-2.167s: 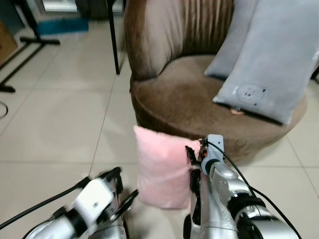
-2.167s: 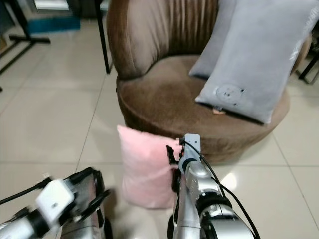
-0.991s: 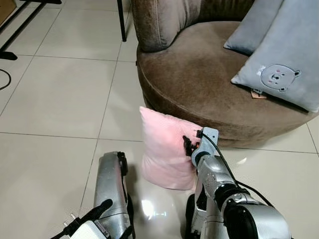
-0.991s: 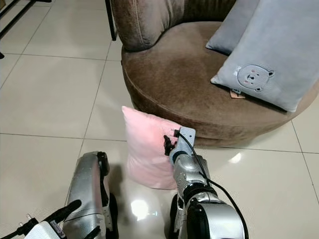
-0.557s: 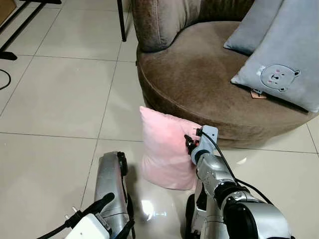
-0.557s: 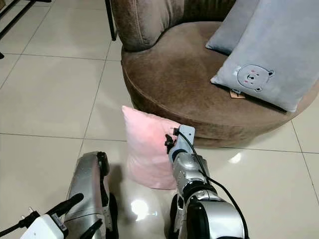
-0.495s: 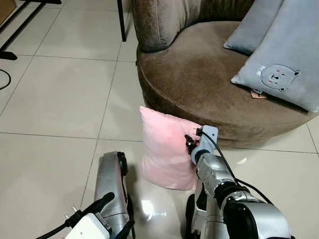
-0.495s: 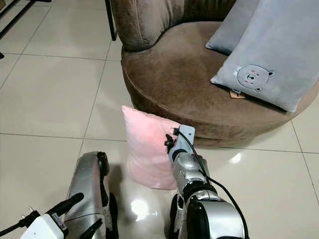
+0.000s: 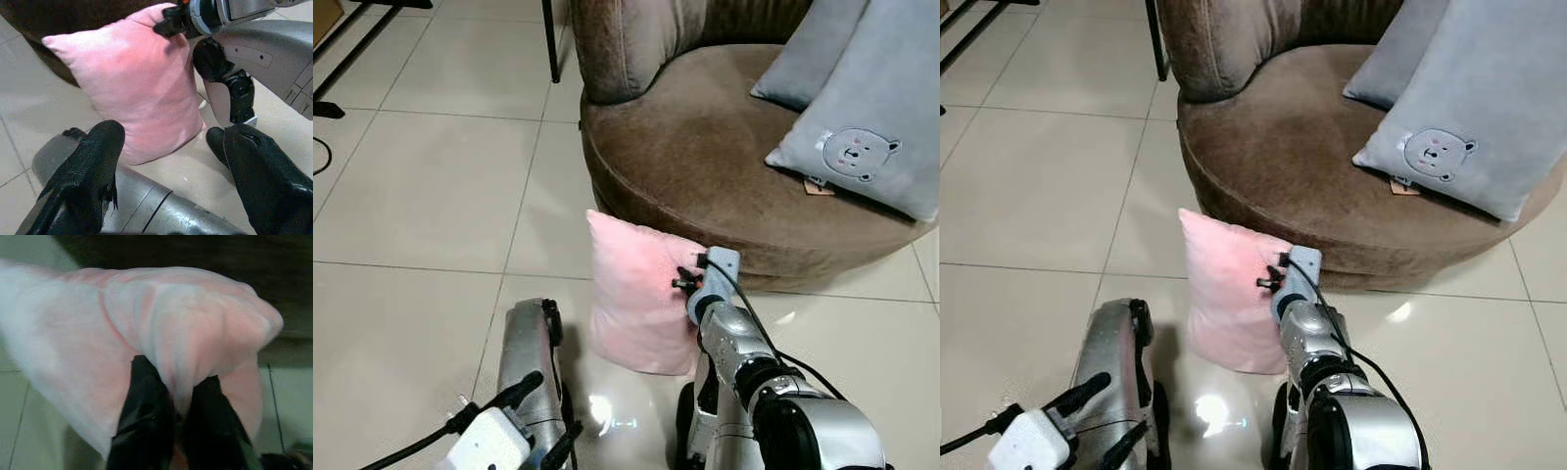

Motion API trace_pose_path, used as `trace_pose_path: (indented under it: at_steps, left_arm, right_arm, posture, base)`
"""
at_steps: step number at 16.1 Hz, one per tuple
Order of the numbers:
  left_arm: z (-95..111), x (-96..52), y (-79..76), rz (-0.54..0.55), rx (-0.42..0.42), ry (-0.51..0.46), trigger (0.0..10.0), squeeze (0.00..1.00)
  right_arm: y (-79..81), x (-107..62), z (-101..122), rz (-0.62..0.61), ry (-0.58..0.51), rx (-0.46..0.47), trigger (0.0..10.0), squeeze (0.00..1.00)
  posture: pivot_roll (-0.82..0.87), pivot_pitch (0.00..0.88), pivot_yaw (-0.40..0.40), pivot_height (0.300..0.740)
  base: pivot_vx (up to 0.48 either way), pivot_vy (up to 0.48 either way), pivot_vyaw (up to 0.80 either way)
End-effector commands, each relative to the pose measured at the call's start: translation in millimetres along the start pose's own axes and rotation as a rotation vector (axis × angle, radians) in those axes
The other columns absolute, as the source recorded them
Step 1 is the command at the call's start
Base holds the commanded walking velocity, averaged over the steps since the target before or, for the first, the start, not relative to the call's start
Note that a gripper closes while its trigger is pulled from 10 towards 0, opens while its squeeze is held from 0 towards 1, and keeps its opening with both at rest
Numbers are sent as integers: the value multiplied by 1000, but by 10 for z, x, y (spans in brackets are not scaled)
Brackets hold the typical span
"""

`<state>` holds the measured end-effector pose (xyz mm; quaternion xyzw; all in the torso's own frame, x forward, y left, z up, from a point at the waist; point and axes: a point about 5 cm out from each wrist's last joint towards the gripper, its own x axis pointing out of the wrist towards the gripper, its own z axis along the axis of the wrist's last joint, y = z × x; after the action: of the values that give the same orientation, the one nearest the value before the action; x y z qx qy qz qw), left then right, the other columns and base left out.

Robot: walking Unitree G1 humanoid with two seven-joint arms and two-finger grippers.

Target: Move the pillow to the sofa from floor

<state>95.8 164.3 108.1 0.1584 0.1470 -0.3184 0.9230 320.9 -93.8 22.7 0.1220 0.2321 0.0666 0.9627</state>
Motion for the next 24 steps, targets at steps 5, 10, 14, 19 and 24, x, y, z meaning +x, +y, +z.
trace_pose_path:
  at_steps: [5,10,14,19,24]
  left_arm:
    - [-128,256,18,-31,-45,-27,10000,0]
    - [-80,399,378,37,-42,-125,10000,0]
    - [119,662,688,136,-58,-229,10000,0]
    - [380,901,742,142,-39,-319,10000,0]
    - [442,1013,720,153,-50,-345,10000,0]
  right_arm:
    - [394,-55,-148,326,6,-69,0,0]
    - [569,-53,500,431,-273,76,0,0]
    - [233,-562,1310,303,-650,165,0,0]
    - [-79,-1567,2494,133,-1124,230,0,0]
    - [-282,-1118,1752,-17,-735,237,10000,0]
  posture:
    - [259,88,-79,470]
    - [158,0,-106,470]
    - [41,0,-41,470]
    - [3,0,-3,470]
    - [11,0,-24,470]
  base:
    - [0,0,0]
    - [0,0,0]
    - [0,0,0]
    - [0,0,0]
    - [0,0,0]
